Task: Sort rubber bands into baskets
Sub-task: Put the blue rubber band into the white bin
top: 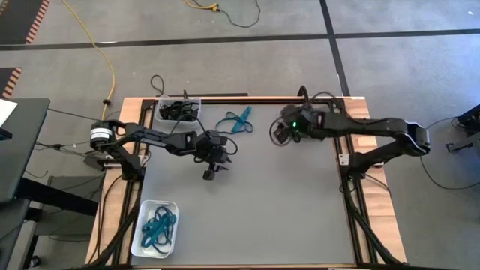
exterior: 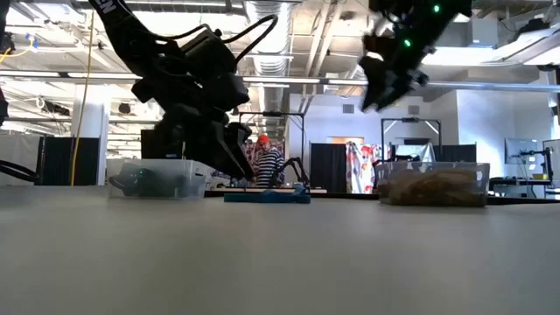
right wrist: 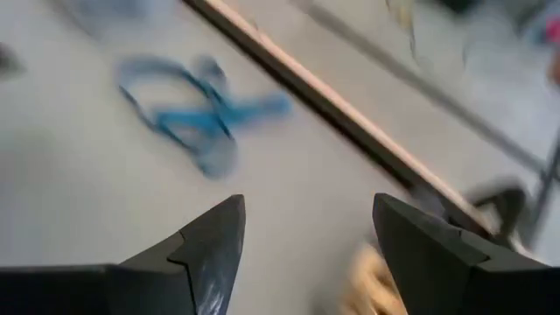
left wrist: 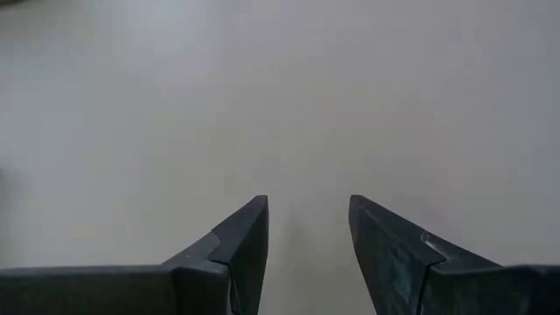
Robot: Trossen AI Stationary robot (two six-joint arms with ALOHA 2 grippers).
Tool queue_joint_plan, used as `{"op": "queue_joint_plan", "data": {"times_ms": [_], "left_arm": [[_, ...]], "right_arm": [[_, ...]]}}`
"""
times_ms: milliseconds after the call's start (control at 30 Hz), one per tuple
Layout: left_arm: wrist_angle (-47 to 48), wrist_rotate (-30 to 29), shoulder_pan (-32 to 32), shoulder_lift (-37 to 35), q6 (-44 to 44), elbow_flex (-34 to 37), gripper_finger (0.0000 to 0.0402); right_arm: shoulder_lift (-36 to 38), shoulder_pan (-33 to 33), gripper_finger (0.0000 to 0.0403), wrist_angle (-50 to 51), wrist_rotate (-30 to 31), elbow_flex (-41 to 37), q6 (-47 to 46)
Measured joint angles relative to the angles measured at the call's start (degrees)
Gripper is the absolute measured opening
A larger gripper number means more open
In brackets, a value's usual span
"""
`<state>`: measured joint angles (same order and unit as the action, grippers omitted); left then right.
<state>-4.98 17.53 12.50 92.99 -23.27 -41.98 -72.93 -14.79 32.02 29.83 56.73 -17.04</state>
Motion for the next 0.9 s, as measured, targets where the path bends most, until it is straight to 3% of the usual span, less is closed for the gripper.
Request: {"op": "queue_joint_plan", "data": {"times_ms": [200,400,467,733,900], "left_arm": [[-4.59,-12.85,2.04,0.00,1.97,-0.61,0.0151],[-6.62,-23.67,6.06,-0.02,0.65,-1.96,0.0151],[-6.46,-23.59,7.91,-0.02,0.40,-2.53,0.0151],[1.25,-14.17,14.43,-0.02,0.24,-5.24,0.0151],[5.82,-13.28,16.10,-0.02,0.20,-6.68,0.0151]], "right_arm": [[-5.08,9.64,0.0281,-14.81,8.97,-1.38,5.25],[-12.49,11.96,0.0282,-17.51,11.31,-1.67,9.39],[-14.30,11.62,0.0282,-17.56,11.33,-1.69,10.88],[-16.39,8.84,0.0282,-17.70,11.10,-1.69,11.06],[-16.28,8.45,0.0282,-18.20,10.88,-1.69,11.08]]}}
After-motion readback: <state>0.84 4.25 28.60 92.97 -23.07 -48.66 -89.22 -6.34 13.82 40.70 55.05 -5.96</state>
